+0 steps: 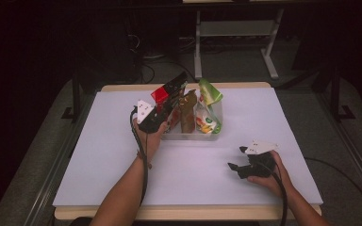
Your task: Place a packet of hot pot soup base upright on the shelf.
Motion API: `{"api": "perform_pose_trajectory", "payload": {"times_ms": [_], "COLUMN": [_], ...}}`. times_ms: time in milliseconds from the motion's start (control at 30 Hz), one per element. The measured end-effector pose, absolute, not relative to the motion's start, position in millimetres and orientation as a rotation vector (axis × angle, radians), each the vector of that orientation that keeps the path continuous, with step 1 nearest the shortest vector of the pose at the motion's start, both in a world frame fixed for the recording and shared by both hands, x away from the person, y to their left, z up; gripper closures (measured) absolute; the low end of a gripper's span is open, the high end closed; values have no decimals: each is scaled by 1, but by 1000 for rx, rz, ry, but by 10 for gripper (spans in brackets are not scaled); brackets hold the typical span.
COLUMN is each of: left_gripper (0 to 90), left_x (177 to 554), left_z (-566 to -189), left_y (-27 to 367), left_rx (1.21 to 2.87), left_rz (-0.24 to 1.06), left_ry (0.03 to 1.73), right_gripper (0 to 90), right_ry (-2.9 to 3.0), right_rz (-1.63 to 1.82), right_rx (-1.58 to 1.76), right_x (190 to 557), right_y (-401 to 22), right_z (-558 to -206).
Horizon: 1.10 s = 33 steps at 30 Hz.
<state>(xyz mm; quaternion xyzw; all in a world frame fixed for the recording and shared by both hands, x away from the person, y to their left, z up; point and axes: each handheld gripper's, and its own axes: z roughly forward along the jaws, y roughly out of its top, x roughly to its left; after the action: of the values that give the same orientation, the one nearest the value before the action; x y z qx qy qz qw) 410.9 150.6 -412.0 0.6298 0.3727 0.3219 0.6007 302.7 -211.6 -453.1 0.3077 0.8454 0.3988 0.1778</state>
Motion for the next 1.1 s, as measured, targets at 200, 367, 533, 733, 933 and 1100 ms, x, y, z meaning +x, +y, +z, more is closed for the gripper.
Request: {"api": "perform_pose_trajectory", "payload": {"times_ms": [200, 367, 533, 733, 933, 1100], "left_gripper": [751, 713, 690, 675, 667, 646], "left_x": [412, 411, 410, 407, 404, 398], "left_z": [-407, -404, -401, -397, -393, -386], "left_y": [153, 155, 155, 157, 160, 166], "left_rx": [1503, 1542, 1576, 1615, 1626, 1636], "left_rz": [750, 728, 713, 714, 701, 695], "left_ry": [865, 853, 837, 821, 816, 792], "right_gripper": [228, 228, 228, 228, 228, 228], "right_ry": [2388, 2389, 2388, 2381, 2384, 2383], "right_rz": [1125, 1125, 1118, 1124, 1118, 1118], "right_rx": [868, 862, 854, 856, 846, 849], "right_x": [304, 306, 305, 305, 306, 305], "right_y": [-210, -210, -210, -211, -210, -211], "right_z": [-452, -452, -451, -450, -450, -450]}}
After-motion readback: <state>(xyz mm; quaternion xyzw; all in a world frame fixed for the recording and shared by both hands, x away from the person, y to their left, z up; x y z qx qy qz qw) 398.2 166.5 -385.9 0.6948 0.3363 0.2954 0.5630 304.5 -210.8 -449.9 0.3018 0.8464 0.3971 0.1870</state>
